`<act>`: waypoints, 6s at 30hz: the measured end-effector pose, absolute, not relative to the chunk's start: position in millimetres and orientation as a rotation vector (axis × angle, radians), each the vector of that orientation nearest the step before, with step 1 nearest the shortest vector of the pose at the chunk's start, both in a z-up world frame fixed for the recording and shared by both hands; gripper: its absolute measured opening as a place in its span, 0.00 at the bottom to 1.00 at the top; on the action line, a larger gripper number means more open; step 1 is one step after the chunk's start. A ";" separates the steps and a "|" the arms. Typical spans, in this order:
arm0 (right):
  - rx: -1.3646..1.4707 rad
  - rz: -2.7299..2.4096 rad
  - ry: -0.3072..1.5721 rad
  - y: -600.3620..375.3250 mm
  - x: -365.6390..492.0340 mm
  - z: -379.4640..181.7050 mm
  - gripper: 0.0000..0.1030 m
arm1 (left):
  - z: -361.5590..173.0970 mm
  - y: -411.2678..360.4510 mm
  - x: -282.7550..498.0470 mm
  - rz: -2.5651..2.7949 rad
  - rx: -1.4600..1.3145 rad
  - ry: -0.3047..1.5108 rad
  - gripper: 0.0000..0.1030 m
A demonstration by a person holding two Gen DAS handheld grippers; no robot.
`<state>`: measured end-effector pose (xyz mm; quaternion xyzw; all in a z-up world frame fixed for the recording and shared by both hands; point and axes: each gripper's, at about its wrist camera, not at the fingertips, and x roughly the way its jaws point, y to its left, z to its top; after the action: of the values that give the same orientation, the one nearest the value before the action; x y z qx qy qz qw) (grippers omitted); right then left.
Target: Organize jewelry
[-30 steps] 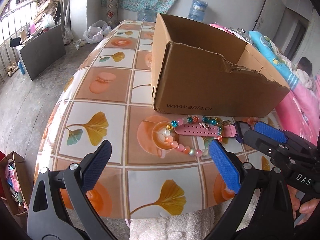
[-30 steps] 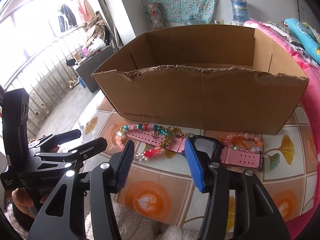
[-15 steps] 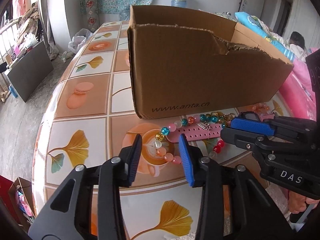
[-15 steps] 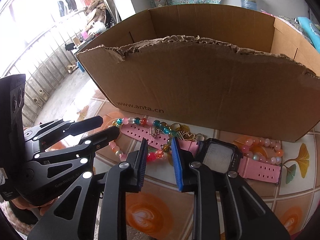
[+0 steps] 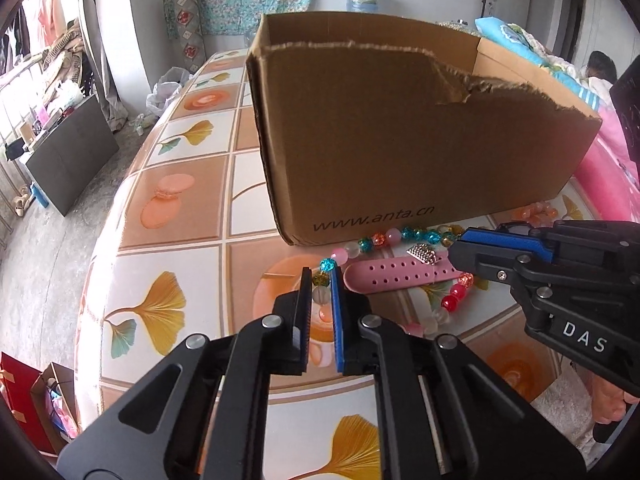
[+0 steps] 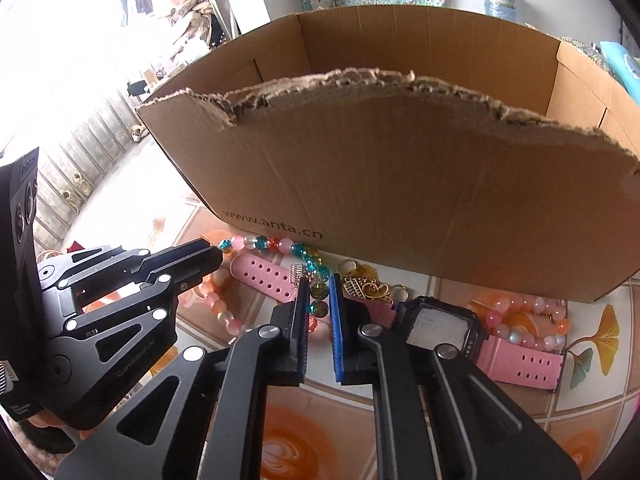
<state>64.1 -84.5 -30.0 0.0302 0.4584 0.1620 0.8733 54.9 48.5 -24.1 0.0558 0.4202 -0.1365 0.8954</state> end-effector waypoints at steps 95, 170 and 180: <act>-0.366 0.547 1.023 -90.0 32.7 -36.1 0.46 | -49.0 49.9 38.8 -0.216 0.134 0.973 0.93; -0.293 0.429 1.009 -156.9 -35.8 -28.5 0.22 | -33.2 -30.4 28.5 -0.653 0.210 0.894 0.05; -0.236 0.368 0.951 -176.3 -42.1 -17.2 0.05 | -29.9 -38.2 24.3 -0.627 0.252 0.851 0.03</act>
<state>-42.1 -176.3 -17.2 -0.1128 0.4539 0.1755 0.8663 24.3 -38.2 -29.9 0.1200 0.4049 -0.2983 0.8559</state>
